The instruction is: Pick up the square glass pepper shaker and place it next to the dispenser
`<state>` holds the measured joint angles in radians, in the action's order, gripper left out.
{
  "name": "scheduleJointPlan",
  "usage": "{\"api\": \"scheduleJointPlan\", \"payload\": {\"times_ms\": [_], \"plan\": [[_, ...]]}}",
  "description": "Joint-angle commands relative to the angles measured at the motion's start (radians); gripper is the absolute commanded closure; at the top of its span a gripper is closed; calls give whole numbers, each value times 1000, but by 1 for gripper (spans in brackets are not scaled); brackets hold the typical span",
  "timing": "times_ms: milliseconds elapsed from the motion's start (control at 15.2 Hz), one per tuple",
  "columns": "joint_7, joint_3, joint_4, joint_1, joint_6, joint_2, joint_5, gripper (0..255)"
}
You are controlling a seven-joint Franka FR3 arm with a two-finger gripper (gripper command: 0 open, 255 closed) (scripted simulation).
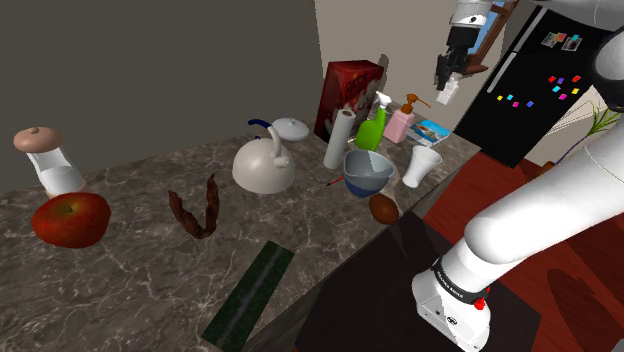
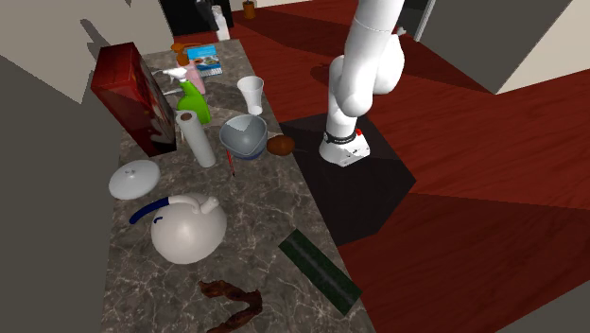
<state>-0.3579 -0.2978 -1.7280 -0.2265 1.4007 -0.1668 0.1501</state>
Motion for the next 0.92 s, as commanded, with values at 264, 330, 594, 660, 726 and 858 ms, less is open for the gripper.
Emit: {"api": "scheduleJointPlan", "payload": {"times_ms": [264, 330, 594, 660, 726, 858], "plan": [[-161, -90, 163, -63, 1, 152, -18, 255], [-189, -103, 197, -76, 0, 183, -25, 255], [-299, -152, 353, -141, -19, 320, -70, 255], [-317, -158, 383, -154, -24, 344, -79, 255], [-314, -157, 361, -153, -8, 338, -77, 255], [-307, -155, 321, -150, 22, 328, -73, 255]]}}
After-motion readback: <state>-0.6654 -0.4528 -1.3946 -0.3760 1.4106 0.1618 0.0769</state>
